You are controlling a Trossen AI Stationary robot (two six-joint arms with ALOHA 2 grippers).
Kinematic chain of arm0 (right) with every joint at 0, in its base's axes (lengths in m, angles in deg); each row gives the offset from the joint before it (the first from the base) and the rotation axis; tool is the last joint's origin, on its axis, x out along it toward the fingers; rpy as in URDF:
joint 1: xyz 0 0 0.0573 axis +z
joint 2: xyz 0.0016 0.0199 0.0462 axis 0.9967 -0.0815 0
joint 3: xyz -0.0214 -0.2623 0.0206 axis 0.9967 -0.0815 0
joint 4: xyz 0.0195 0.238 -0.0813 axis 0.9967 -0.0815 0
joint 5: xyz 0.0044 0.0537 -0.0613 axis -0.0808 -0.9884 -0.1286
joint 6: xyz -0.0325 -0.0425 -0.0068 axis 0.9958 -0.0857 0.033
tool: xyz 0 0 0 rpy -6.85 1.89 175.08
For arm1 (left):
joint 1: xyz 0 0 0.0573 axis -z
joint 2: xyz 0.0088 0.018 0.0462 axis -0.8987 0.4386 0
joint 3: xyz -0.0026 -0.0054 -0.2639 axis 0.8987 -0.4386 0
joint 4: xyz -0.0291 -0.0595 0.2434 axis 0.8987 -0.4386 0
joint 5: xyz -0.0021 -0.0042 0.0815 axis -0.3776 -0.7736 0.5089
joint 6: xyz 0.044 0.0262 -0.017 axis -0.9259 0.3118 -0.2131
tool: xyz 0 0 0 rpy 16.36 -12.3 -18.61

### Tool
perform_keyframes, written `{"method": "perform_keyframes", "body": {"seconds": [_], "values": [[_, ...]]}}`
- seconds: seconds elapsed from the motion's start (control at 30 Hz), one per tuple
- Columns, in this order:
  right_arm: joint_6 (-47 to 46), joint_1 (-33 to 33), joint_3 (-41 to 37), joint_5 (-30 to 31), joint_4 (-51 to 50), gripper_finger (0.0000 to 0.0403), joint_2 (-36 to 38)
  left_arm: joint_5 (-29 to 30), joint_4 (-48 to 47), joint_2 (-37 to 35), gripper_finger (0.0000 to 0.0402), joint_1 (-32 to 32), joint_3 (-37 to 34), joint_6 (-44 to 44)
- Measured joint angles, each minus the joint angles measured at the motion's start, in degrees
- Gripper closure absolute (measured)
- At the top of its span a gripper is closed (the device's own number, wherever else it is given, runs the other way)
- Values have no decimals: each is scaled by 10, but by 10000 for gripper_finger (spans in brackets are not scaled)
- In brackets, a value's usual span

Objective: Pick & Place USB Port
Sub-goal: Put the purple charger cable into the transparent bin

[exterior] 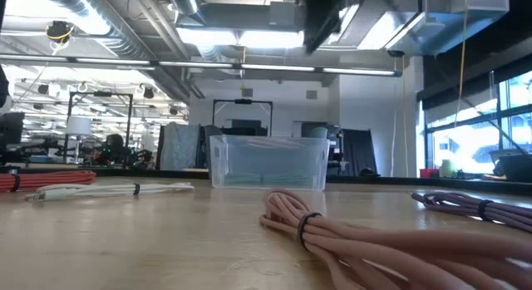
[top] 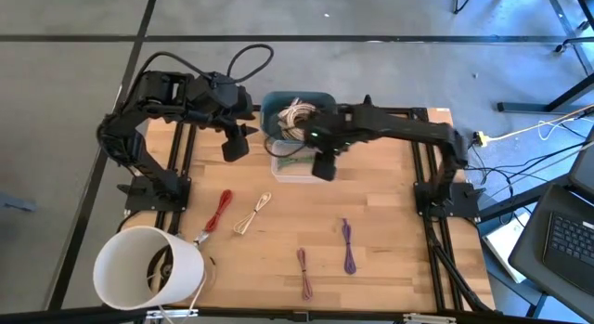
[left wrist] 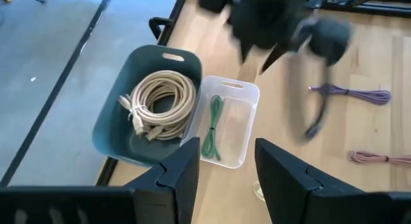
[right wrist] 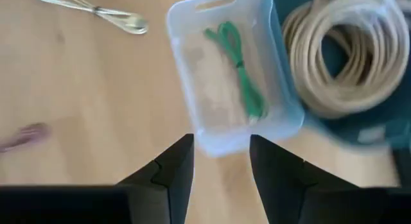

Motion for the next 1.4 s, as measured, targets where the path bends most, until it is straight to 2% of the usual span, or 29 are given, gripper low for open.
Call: {"method": "perform_keyframes", "body": {"seconds": [0.17, 0.33, 0.57, 0.73, 0.93, 1.03, 1.23, 1.33, 1.4], "values": [[-158, 56, 0, 8, -82, 250, 65, 0, 0, -2, 258, 0, 0, -1], [-309, 140, -3, 91, -126, 250, 96, 8, 0, -4, 258, 0, 0, -11], [-519, 256, -3, 161, -146, 250, 85, 20, 0, -4, 258, 0, 0, -38], [-641, 299, -3, 171, -146, 250, 46, 44, 0, -4, 258, 0, 0, -48], [-699, 309, -5, 104, -145, 250, -18, 52, 0, -4, 258, 0, 0, -67], [-723, 315, -42, 70, -144, 250, -30, 52, 0, -4, 258, 0, 0, -68], [-795, 354, -222, -41, -119, 250, -2, 51, 1, -33, 258, 0, -29, -67], [-839, 377, -323, -82, -2, 250, 43, 51, 1, -66, 258, 0, -78, -50], [-879, 391, -378, -70, 102, 250, 79, 48, 1, -98, 258, 0, -121, -30]]}}
